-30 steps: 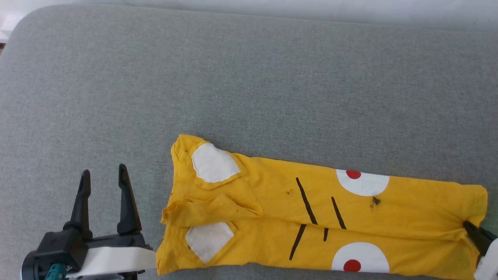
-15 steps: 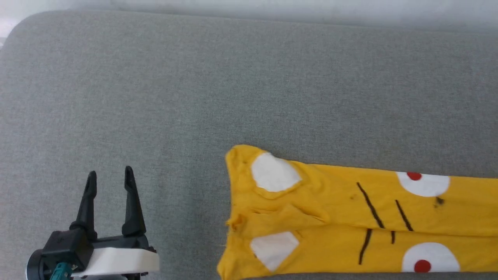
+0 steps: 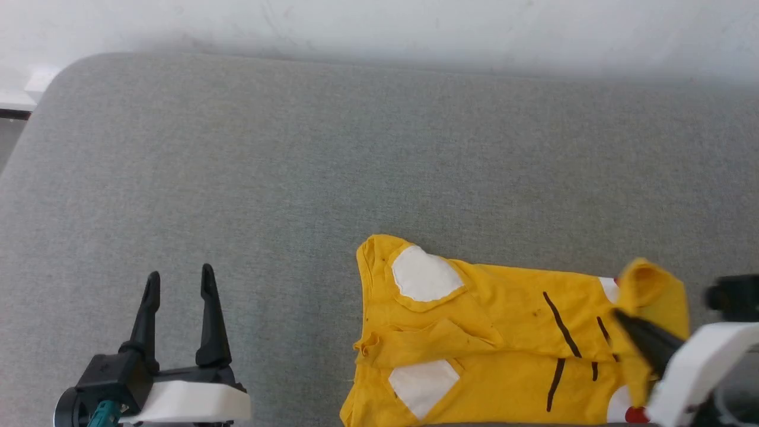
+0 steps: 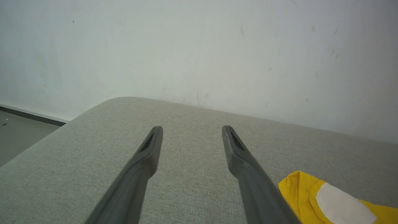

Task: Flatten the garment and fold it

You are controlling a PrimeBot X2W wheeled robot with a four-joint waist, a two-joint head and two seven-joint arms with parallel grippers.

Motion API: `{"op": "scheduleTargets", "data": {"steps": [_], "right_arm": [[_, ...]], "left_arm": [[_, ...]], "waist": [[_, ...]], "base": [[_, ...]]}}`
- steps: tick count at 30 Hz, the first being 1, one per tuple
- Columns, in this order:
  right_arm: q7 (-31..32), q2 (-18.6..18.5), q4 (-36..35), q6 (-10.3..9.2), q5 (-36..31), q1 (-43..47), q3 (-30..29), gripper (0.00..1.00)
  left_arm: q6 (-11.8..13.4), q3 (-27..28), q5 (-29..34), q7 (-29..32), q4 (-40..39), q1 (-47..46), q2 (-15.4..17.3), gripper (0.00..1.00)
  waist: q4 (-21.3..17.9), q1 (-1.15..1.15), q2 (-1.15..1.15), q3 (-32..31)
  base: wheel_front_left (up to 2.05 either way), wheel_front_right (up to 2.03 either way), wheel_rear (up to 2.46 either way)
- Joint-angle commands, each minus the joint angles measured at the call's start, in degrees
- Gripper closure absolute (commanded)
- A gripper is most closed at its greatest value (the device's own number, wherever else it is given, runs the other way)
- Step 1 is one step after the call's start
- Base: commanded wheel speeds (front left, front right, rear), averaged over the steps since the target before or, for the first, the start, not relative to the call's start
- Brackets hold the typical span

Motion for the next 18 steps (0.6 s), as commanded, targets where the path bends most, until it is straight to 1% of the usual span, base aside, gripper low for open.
{"op": "scheduleTargets", "data": {"steps": [1, 4, 8, 15, 18], "right_arm": [[0.58, 1.19, -1.48, -0.04, 0.84, 0.13, 2.25, 1.00], [2.07, 2.47, -3.73, -0.04, 1.54, -0.89, 8.03, 1.00], [3.18, 3.45, -4.68, -0.04, 1.81, -3.59, 14.65, 1.00], [3.39, 5.88, -1.69, -0.04, 1.00, -10.36, 24.37, 1.00], [2.77, 6.70, 0.83, -0.04, 0.02, -12.91, 26.88, 1.00]], "left_arm": [[-0.47, 0.05, -0.40, -0.31, 0.29, 0.49, -0.15, 0.00], [-0.75, -0.03, -0.75, -0.36, 0.49, 0.75, -0.37, 0.00], [-1.06, -0.10, -1.07, -0.42, 0.66, 0.77, -0.60, 0.00], [-1.53, -0.40, -1.44, -0.52, 1.35, -0.10, -1.44, 0.00], [-1.78, -0.55, -1.52, -0.58, 1.81, -0.78, -2.06, 0.00]], "waist": [[0.96, 0.00, 0.00, -1.21], [1.85, 0.00, 0.00, -1.61], [3.13, 0.00, 0.00, -1.25], [5.04, 0.00, 0.00, 0.49], [5.72, 0.00, 0.00, 1.09]], "base": [[0.00, 0.00, 0.00], [0.00, 0.00, 0.00], [0.00, 0.00, 0.00], [0.00, 0.00, 0.00], [0.00, 0.00, 0.00]]}}
